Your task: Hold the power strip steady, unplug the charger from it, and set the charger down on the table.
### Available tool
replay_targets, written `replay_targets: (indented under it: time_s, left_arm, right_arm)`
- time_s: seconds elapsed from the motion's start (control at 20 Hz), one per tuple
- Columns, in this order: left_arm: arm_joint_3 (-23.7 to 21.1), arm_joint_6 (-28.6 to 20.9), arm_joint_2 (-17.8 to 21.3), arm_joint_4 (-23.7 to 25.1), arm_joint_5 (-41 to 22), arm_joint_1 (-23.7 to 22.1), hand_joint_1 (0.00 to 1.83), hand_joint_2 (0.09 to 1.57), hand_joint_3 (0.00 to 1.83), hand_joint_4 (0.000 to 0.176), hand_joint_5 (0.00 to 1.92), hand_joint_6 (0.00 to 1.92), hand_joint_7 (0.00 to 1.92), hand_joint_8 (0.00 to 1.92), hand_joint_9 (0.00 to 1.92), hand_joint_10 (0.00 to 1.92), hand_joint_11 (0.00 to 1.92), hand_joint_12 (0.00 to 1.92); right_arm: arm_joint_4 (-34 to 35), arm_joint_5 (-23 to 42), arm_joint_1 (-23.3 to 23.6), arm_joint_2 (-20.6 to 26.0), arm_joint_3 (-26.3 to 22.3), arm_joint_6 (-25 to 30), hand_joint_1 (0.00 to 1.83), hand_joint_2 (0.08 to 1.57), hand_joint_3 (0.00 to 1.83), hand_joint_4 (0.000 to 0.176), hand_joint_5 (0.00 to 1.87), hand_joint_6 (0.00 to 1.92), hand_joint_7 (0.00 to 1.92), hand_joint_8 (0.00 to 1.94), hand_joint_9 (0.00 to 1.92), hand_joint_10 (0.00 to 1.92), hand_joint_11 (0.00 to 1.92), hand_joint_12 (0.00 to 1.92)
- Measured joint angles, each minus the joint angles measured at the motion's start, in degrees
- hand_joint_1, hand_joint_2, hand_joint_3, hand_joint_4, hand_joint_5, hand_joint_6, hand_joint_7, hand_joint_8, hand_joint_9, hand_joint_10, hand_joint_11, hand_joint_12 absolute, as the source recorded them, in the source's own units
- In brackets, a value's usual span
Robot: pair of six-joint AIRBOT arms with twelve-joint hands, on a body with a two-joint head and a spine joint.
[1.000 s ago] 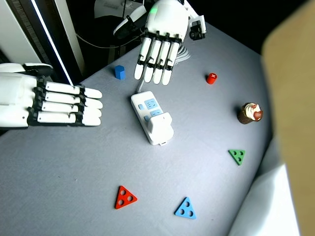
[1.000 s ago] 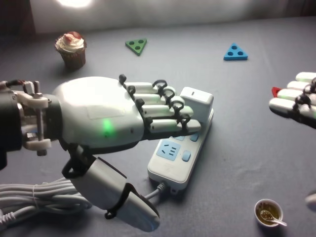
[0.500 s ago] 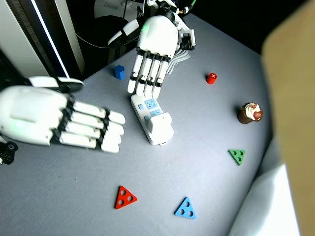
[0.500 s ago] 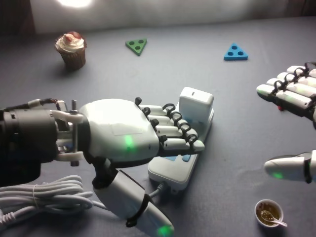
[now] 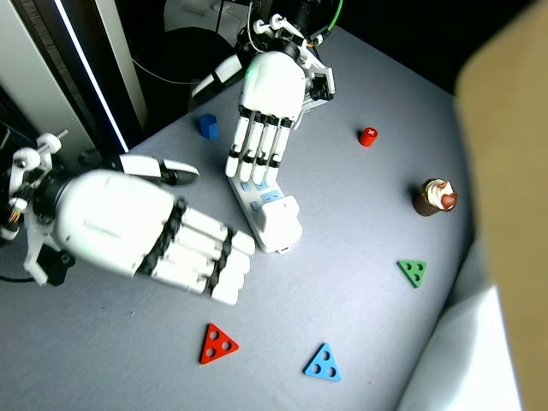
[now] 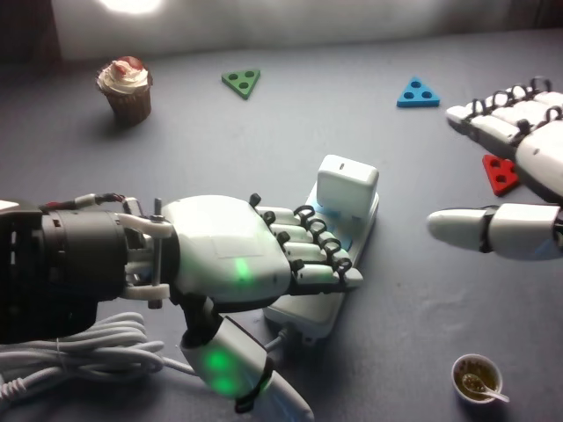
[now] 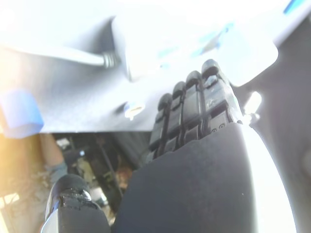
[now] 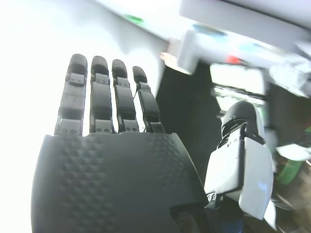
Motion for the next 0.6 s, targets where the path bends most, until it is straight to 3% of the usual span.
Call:
replay_targets:
  time_s: [0.15, 0.35, 0.5, 0.6]
  left_arm:
    - [1.2, 0.0, -0.8, 0.0, -0.4, 0.1, 0.00, 0.88, 0.00, 0.000, 0.07, 0.01, 0.08, 0.01, 0.06, 0.01, 0.05, 0.06]
    - [2.5, 0.0, -1.5, 0.1, 0.1, 0.1, 0.00, 0.87, 0.00, 0.000, 0.05, 0.00, 0.06, 0.00, 0.04, 0.00, 0.04, 0.05]
    - [2.9, 0.0, -2.3, 0.1, -0.2, 0.3, 0.00, 0.88, 0.00, 0.000, 0.05, 0.00, 0.06, 0.00, 0.04, 0.00, 0.04, 0.05]
    - [3.1, 0.0, -2.7, 0.2, -0.2, 0.7, 0.00, 0.88, 0.00, 0.000, 0.04, 0.00, 0.05, 0.00, 0.03, 0.00, 0.03, 0.05]
  right_arm:
    - [1.5, -1.4, 2.0, -2.2, 0.0, -1.1, 0.00, 1.00, 0.01, 0.000, 0.09, 0.01, 0.13, 0.00, 0.13, 0.01, 0.11, 0.07]
    - [8.5, -1.7, 4.0, -4.9, 0.5, -4.7, 0.02, 1.03, 0.01, 0.000, 0.09, 0.00, 0.13, 0.00, 0.13, 0.00, 0.12, 0.06]
    - [10.0, -1.6, 4.0, -6.6, 1.6, -4.9, 0.34, 1.06, 0.01, 0.000, 0.11, 0.01, 0.16, 0.01, 0.16, 0.01, 0.14, 0.07]
    - [9.6, -1.6, 4.1, -7.6, 2.2, -4.9, 0.45, 1.06, 0.01, 0.000, 0.10, 0.00, 0.15, 0.00, 0.15, 0.00, 0.15, 0.07]
